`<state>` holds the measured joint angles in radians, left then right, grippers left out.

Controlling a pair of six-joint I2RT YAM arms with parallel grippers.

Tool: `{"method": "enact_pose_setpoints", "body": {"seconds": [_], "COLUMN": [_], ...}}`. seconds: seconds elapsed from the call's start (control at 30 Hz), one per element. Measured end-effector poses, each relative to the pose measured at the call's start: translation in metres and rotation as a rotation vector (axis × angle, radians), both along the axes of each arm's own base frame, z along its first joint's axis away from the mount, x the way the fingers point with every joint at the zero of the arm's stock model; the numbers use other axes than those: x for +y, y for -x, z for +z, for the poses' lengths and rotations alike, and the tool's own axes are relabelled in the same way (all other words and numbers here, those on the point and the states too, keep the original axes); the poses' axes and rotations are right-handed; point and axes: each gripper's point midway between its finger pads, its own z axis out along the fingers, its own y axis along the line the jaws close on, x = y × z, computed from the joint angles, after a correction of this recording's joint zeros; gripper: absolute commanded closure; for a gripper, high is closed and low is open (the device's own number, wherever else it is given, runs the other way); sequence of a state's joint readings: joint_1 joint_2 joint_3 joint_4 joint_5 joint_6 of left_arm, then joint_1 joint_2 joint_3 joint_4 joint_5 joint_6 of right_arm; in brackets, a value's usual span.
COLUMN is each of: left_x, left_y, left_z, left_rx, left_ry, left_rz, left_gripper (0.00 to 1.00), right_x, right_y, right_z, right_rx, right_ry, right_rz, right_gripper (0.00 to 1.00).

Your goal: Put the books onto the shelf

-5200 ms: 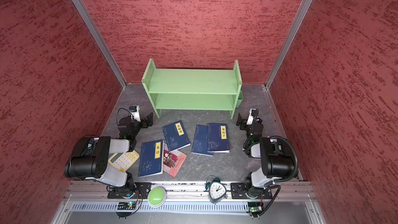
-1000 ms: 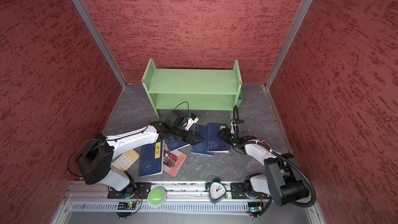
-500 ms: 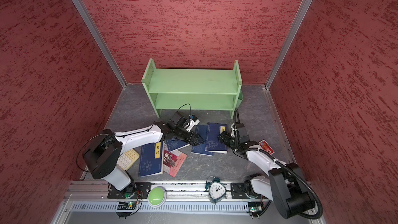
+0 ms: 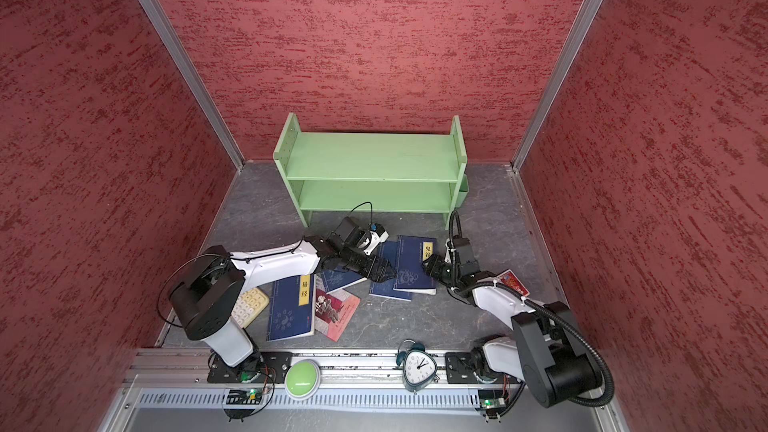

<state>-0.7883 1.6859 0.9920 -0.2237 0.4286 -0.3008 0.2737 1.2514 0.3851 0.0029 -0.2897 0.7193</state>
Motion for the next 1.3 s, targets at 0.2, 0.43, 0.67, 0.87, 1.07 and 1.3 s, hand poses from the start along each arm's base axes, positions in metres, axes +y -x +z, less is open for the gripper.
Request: {"method": "enact_pose_setpoints", "body": {"seconds": [0.2,0.43,0.67,0.87,1.07,1.3], "left_x": [-0.009,-0.009,-0.016,-0.018,-0.018,-0.023], "left_y": [-0.013,-0.013,-0.018,-0.018,-0.019,-0.018], "left_z": [-0.004,-0.015,-0.010,-0.022,-0.026,-0.026], "left_rx": [-0.021,0.021,0.049,0.084,0.100,0.140], "left_ry": [-0.019,-0.036,-0.016,-0.034,-0.047,-0.019], "left_rz": [0.018,0.047,0.071,0.079,0.091,0.088], "left_gripper": [0.00,0.00,0.00,0.01,0.01,0.02], "right_x": [0.000,-0.001,-0.001,0.000,0.002,0.007], "right_y": [0.001,0.003,0.004,0.005,0.007,0.009], "right_z": [0.000,0.005,0.004,0.003,-0.001,0.000], "right_rx": [-0.004,-0.021,-0.017,-0.013,0.003,0.006], "right_ry": [-0.002,-0.006,-0.006,-0.003,-0.010,-0.031], "right_rz": [0.002,0.002,0.003,0.008,0.026,0.046], "right_gripper": [0.46,0.48,0.47,0.47,0.51,0.50]}}
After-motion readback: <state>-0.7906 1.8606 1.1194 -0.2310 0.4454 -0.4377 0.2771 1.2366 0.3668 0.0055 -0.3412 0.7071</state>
